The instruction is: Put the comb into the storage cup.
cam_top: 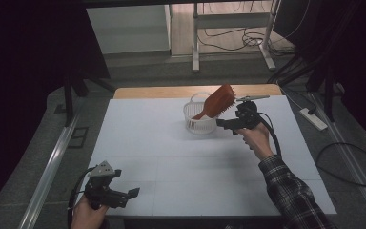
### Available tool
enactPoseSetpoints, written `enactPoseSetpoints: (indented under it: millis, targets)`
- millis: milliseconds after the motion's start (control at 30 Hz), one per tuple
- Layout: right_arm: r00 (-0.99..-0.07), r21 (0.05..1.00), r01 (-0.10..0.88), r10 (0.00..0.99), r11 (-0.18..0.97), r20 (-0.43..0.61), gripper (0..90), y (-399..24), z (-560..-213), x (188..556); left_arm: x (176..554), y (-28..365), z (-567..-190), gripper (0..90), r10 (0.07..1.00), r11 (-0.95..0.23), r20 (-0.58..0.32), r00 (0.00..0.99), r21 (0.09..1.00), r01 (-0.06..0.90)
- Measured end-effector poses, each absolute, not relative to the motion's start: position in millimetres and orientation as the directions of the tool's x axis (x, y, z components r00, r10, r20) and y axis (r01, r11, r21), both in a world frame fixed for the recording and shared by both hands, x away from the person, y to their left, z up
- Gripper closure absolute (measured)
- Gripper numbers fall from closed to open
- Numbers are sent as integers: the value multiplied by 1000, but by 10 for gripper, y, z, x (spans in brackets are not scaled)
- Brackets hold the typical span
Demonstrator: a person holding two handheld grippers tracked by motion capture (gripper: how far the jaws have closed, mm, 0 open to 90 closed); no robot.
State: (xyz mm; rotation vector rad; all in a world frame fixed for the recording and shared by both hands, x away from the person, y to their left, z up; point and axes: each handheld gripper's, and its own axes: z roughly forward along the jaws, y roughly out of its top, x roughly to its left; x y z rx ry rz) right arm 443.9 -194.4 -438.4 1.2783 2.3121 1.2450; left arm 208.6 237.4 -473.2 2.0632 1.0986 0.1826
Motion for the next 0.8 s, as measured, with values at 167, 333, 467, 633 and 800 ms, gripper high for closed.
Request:
enactPoseSetpoints:
  millis: [167, 333, 467, 633, 800]
  targets:
    - [-608, 756, 584, 776, 296, 165, 0, -1934, -4384, 4379, 2086, 2375, -4732, 8, 756, -325, -220, 617, 692, 645]
    - [-618, 747, 586, 769, 314, 162, 0, -1934, -4382, 4332, 2086, 2374, -4732, 8, 755, -326, -219, 618, 692, 644]
    - [-625, 743, 583, 766, 329, 152, 0, -1938, -4371, 4297, 2086, 2374, -4732, 8, 755, -327, -218, 618, 692, 644]
    - [-635, 733, 585, 758, 346, 149, 0, -1943, -4366, 4248, 2086, 2381, -4731, 6, 757, -318, -224, 613, 693, 646]
    - [-649, 721, 583, 748, 374, 136, 0, -1941, -4372, 4187, 2087, 2380, -4730, 5, 759, -317, -223, 611, 694, 647]
